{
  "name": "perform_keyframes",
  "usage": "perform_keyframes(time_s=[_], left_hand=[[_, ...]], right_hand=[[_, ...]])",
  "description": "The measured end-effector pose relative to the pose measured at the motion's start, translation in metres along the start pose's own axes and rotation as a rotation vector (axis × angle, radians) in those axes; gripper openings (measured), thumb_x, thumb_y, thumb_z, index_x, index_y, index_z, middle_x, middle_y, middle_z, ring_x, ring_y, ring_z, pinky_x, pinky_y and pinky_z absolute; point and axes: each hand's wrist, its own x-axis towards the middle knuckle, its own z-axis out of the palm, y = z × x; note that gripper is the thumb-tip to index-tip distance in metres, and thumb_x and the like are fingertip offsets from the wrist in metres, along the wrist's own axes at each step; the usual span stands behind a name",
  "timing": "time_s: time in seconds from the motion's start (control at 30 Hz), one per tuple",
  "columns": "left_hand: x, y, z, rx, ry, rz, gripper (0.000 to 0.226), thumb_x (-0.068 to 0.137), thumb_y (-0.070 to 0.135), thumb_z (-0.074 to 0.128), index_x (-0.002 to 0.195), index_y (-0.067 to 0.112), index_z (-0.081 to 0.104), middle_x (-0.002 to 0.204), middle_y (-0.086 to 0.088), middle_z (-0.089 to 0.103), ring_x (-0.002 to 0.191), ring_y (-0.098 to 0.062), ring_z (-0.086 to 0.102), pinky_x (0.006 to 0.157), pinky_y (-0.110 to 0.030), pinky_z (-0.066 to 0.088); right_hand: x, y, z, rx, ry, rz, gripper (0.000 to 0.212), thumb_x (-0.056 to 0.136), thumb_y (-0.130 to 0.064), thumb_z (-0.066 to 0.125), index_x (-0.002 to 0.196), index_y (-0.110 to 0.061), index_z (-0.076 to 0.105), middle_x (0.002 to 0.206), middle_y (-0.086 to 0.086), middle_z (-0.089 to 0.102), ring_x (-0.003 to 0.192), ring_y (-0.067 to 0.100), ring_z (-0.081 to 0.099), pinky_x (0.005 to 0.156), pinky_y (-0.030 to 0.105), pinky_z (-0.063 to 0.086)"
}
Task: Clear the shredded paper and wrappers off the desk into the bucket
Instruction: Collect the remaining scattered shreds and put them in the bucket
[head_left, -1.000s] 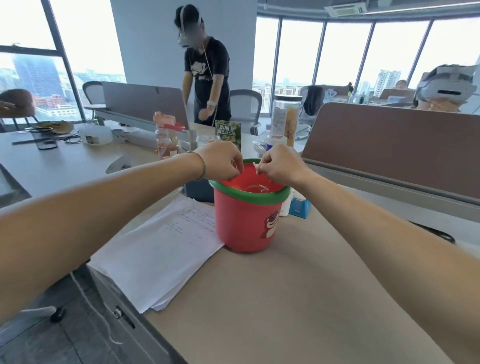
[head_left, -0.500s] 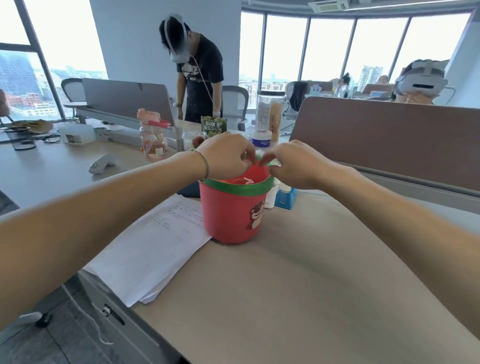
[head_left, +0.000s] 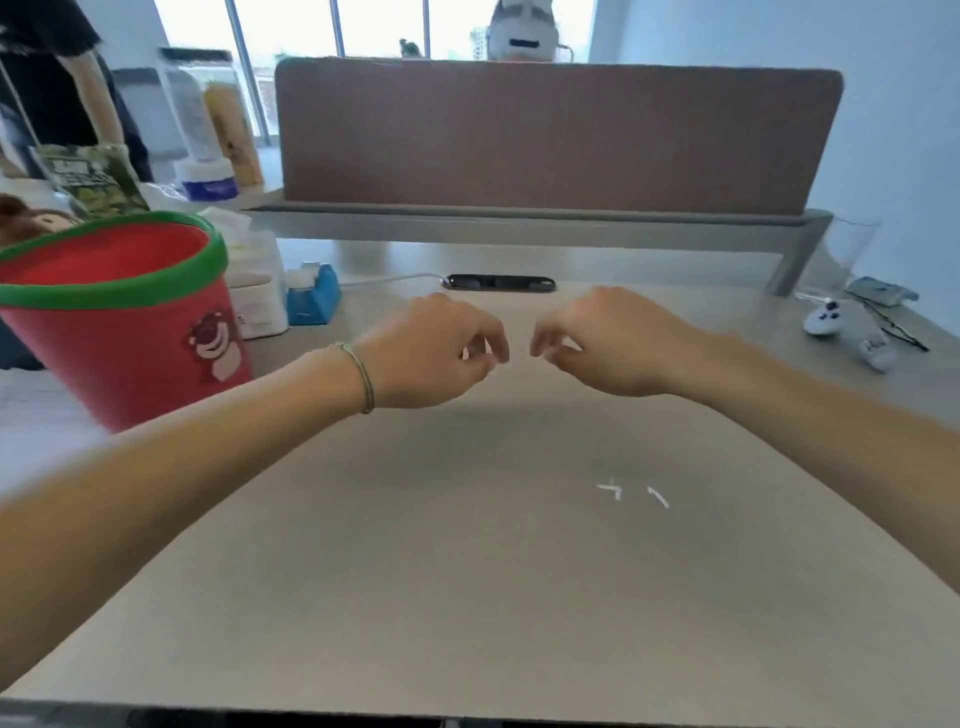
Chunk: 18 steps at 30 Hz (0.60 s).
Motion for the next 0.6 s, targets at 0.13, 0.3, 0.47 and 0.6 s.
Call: perform_keyframes(time_s=[0.13,0.3,0.47,0.6], left_hand=[[0.02,0.034,0.049,-0.048,-0.087,0.067,0.015,0.093,0.038,0.057,0.1,0.035,0.07,0.079,0.019,0.06,0.07,-0.004,0.053,0.072,-0.031,0.049],[0.019,0.068,0.107,-0.099,0.016,0.054,0.017,0.093,0.046,0.057,0.094,0.031,0.063,0.079,0.013,0.059,0.076,-0.012,0.052,0.064,-0.03,0.037],[0.006,0.083,0.137,-0.274,0.055,0.106,0.044,0.075,0.073,0.059,0.096,0.036,0.071,0.078,0.015,0.053,0.07,-0.001,0.049,0.063,-0.026,0.041],[0.007,0.083,0.14,-0.392,0.085,0.11,0.022,0.075,0.049,0.081,0.084,0.03,0.077,0.078,0.015,0.059,0.068,0.0,0.054,0.064,-0.02,0.042]], right_hand=[[-0.042,0.037,0.021,0.06,-0.076,0.108,0.024,0.096,-0.024,0.053,0.111,-0.029,0.072,0.11,-0.008,0.074,0.103,0.019,0.066,0.089,0.039,0.051],[-0.089,0.065,0.051,0.24,-0.084,0.213,0.02,0.09,-0.019,0.063,0.102,-0.027,0.076,0.103,-0.007,0.077,0.099,0.017,0.068,0.091,0.036,0.051],[-0.12,0.079,0.076,0.505,-0.024,0.214,0.011,0.085,-0.013,0.076,0.095,-0.018,0.079,0.094,-0.005,0.077,0.09,0.013,0.07,0.089,0.038,0.053],[-0.131,0.081,0.091,0.652,0.05,0.24,0.014,0.081,-0.018,0.082,0.092,-0.026,0.079,0.092,-0.011,0.075,0.09,0.008,0.07,0.088,0.033,0.054]])
